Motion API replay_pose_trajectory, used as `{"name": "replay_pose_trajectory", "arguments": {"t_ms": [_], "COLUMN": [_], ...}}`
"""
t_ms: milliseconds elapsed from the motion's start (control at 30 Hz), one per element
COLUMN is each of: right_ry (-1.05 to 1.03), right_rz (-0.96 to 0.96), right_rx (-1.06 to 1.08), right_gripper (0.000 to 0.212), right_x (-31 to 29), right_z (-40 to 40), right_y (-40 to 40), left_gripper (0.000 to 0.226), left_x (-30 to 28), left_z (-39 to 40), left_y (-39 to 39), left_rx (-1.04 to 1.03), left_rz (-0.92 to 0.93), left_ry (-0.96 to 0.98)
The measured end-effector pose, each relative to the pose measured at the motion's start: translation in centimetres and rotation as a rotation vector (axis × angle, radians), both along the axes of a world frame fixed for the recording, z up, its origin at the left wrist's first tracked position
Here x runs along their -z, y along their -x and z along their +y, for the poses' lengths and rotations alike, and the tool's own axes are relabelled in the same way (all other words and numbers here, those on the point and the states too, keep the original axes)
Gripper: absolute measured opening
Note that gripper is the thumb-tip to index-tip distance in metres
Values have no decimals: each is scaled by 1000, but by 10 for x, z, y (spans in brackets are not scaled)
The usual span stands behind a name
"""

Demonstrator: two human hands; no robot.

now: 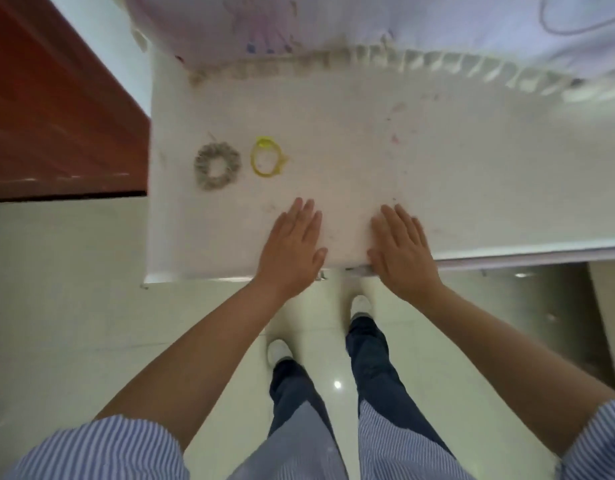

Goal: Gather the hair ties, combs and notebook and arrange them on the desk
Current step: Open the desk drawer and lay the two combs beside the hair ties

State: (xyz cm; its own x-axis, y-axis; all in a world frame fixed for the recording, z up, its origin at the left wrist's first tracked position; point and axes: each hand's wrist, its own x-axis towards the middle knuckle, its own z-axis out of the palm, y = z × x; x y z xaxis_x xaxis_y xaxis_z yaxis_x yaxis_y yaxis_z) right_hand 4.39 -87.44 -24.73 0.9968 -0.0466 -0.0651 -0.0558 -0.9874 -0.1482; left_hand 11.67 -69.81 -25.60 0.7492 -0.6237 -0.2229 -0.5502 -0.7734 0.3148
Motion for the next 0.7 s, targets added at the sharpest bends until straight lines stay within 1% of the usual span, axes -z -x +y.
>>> {"name": "replay_pose_trajectory", "arguments": {"t_ms": [67, 167, 233, 300, 367, 467, 533, 600, 700], "right_ry": [1, 7, 14, 9, 28, 28, 54, 77, 91], "right_rz": [19, 33, 69, 111, 93, 75, 70, 68, 48], "right_rx": [133, 264, 323, 351, 350, 250, 145, 91, 107], "right_gripper": [40, 46, 47, 51, 41, 50, 52, 53, 41], "right_x": [6, 14, 20, 27, 36, 50, 61, 71, 78], "right_z": [-33, -81, -112, -142, -173, -203, -211, -211, -207], "right_y": [47, 105, 133, 152, 162, 159, 154, 152, 144], "left_gripper": [60, 61, 64, 63, 62, 63, 62, 61, 61], "left_x": [5, 6, 9, 15, 20, 27, 30, 30, 27], "left_z": [-41, -109, -156, -201, -234, -250, -251, -253, -254], "left_y": [21, 44, 56, 67, 74, 77, 79, 80, 80], "left_rx": [87, 133, 174, 168, 73, -65, -88, -104, -129], "left_rz": [18, 47, 57, 21, -20, -86, -119, -144, -172], "left_ry": [9, 54, 37, 9, -2, -4, -9, -28, -72]}}
